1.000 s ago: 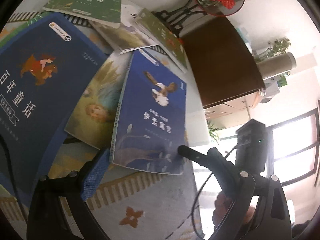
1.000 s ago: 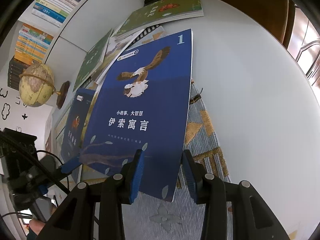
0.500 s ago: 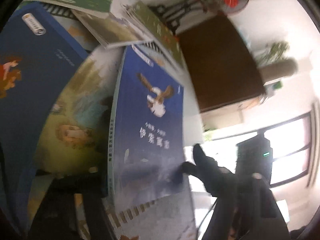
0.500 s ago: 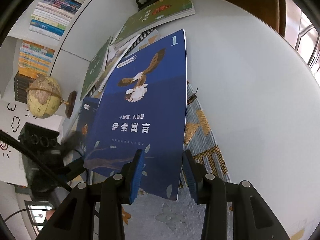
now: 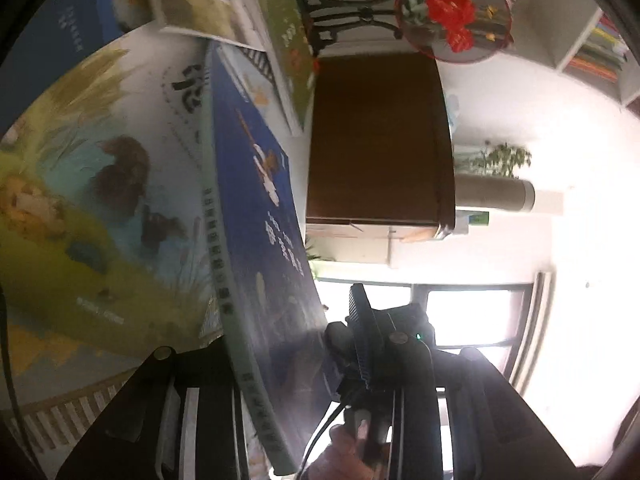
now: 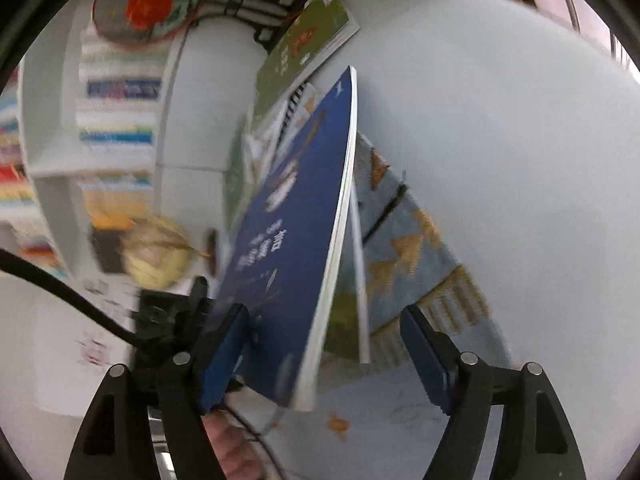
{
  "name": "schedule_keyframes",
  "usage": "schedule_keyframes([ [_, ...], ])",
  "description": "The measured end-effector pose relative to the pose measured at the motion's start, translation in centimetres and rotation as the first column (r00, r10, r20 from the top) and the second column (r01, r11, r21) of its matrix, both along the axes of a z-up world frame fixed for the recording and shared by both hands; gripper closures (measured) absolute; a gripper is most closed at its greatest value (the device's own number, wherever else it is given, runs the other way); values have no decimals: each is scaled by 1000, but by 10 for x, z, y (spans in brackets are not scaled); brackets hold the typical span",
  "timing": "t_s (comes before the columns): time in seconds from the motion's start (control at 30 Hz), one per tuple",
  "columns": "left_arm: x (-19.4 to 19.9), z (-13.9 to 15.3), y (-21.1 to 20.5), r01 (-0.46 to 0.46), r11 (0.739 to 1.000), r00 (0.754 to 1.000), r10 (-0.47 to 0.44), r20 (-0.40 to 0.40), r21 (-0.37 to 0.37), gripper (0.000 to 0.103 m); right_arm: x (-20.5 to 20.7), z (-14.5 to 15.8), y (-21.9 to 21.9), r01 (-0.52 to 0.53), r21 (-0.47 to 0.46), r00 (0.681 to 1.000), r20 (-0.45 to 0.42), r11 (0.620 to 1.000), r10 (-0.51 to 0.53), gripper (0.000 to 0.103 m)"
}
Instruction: Organize books
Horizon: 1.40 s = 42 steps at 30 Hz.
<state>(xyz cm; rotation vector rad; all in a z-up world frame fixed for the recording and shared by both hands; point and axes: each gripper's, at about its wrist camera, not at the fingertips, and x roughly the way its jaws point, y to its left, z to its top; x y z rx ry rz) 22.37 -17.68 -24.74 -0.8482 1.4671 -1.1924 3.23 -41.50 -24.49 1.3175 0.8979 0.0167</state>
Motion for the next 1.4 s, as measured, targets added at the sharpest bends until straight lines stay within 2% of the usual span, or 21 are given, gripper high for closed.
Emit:
schedule_keyframes([
  [0.03,0,3,-2,10,1000,1000,-10,19,13,76,-1,-2,-2,15,23,1000,9,1000,-15,27],
  [0.1,-3,6,-6,30,997,998,-34,51,67,75,1,-1,-6,40,30,998,36,999,-42,35],
  [0.17,-4,7,-6,35,990,994,-49,98,140,72,9,4,-6,34,7,998,55,999,-34,62],
  [0.2,-6,9,-6,31,980,988,-59,140,196,72,15,8,-5,19,-28,999,46,999,-18,66],
  [0.23,-8,12,-6,24,965,977,-78,200,262,72,19,11,-2,2,-74,999,33,997,0,74],
  [0.27,-10,13,-5,20,951,965,-100,244,309,70,23,15,1,-18,-124,999,24,992,21,80],
  [0.3,-14,18,-6,19,931,943,-138,303,365,69,25,19,4,-38,-165,999,21,986,42,82],
  [0.37,-20,21,-7,18,910,918,-179,354,415,66,30,27,16,-89,-249,995,13,964,95,84],
  [0.47,-32,31,-10,-2,873,859,-248,447,488,65,39,36,40,-193,-413,981,-55,890,187,84],
  [0.53,-42,38,-10,-15,849,809,-300,505,528,65,42,38,52,-239,-481,970,-71,843,235,84],
  [0.57,-47,43,-9,-20,847,790,-313,528,531,65,41,40,55,-252,-504,965,-73,826,250,84],
  [0.67,-57,53,7,-32,857,767,-309,562,515,65,36,49,67,-277,-576,955,-73,769,289,84],
  [0.77,-71,63,12,-40,863,751,-307,584,504,65,25,63,77,-296,-630,941,-62,718,333,84],
  [0.87,-91,70,23,-47,866,750,-298,590,498,65,11,75,92,-312,-670,930,-69,673,362,84],
  [1.0,-118,77,40,-89,860,753,-272,599,502,65,-8,81,106,-345,-680,909,-72,647,410,84],
  [1.17,-129,90,54,-166,855,753,-211,623,491,65,-16,96,126,-371,-707,876,-50,602,480,84],
  [1.4,-132,127,119,-325,830,714,-100,693,454,65,1,126,173,-382,-736,806,31,560,591,84],
])
